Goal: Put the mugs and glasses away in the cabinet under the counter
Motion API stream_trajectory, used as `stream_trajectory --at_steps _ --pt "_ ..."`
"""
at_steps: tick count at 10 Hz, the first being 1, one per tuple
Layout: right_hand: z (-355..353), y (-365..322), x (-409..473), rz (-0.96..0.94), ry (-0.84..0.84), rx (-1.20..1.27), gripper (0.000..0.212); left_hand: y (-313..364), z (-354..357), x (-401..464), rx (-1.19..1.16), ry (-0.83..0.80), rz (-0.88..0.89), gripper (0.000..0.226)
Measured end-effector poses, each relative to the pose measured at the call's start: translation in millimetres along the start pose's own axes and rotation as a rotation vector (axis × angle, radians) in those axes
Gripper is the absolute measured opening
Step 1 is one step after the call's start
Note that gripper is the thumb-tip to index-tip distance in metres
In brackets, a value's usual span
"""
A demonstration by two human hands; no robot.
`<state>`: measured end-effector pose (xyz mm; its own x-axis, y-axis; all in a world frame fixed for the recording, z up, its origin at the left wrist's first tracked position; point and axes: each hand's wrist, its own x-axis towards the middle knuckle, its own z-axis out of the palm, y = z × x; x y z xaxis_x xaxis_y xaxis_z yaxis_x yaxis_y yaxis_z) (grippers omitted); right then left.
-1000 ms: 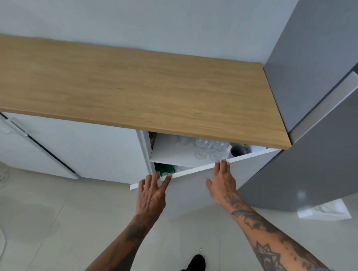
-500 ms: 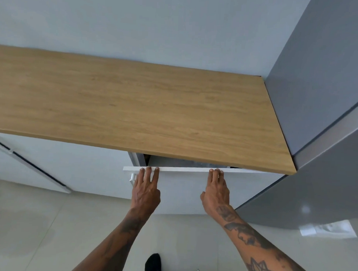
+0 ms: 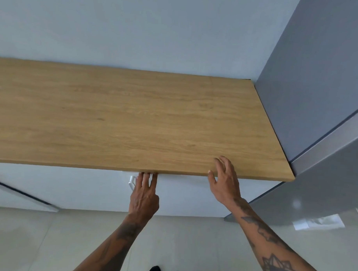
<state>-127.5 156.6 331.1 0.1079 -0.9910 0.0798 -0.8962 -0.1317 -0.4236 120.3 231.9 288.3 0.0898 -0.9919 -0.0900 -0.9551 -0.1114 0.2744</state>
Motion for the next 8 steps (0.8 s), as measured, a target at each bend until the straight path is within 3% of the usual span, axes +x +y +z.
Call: stream_trajectory --at_steps 2,4,6,7,8 --pt "12 -3 21 -0.021 -0.043 -0.128 0.042 -4 -4 -4 0.044 0.042 0.060 0.070" --pt "17 1 33 -0.032 -0.148 -0.240 0.050 2 -30 27 -0.022 0.331 0.235 0.025" --pt "25 8 37 0.012 -0.230 -0.254 0.055 13 -35 77 0.099 -0.016 0.156 0.066" --pt "20 3 37 0.028 -0.258 -0.225 0.055 10 -23 80 0.051 -0.059 0.132 0.081" --pt "-11 -15 40 0.127 -0.319 0.035 0.053 10 -23 81 0.045 -0.078 0.128 0.088"
